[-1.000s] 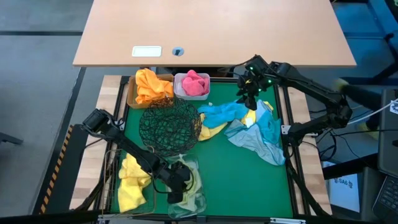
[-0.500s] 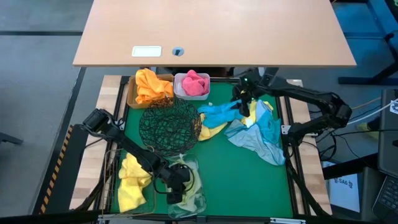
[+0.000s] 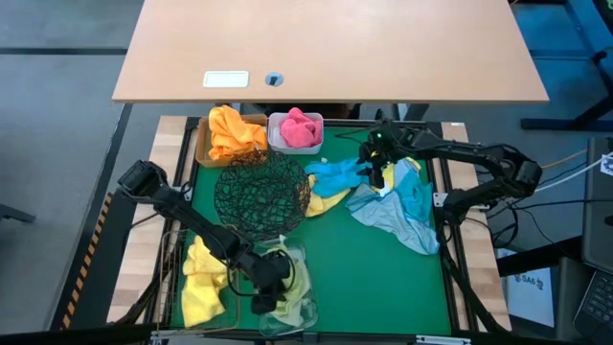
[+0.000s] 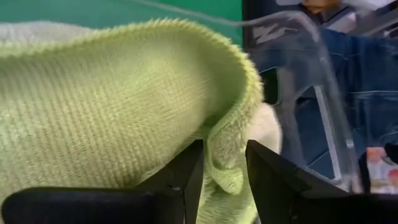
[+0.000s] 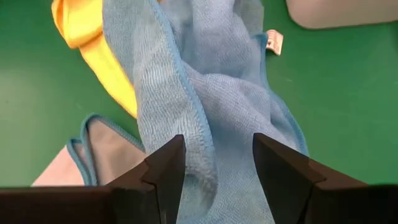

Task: Sort microfiber towel by color & place in baskets
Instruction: Put the light green microfiber towel into the transparent bin

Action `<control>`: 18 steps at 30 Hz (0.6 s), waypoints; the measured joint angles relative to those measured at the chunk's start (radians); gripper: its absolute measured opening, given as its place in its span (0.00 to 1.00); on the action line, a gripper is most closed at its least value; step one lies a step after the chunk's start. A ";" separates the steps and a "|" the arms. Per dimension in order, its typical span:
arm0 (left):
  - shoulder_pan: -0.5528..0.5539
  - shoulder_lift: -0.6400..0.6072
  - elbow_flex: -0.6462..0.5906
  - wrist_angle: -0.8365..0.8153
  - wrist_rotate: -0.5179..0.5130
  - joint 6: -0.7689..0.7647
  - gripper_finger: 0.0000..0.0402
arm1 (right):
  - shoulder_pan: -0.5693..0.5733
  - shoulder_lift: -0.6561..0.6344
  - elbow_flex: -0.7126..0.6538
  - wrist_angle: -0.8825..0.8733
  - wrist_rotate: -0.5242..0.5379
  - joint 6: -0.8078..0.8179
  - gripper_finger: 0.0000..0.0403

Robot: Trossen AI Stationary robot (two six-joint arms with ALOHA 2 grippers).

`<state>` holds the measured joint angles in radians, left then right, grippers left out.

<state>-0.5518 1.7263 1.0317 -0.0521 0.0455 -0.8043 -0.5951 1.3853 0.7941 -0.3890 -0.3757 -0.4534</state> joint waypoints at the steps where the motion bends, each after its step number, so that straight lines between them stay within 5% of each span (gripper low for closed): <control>1: 0.000 -0.005 0.000 0.001 0.001 -0.002 0.29 | 0.000 0.000 -0.010 0.012 0.000 0.000 0.47; 18: 0.055 -0.007 0.000 0.058 0.204 -0.019 0.29 | 0.000 0.000 -0.084 0.051 -0.001 0.028 0.47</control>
<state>-0.4972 1.7189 1.0317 0.0061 0.2497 -0.8234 -0.5951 1.3853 0.7102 -0.3384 -0.3766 -0.4255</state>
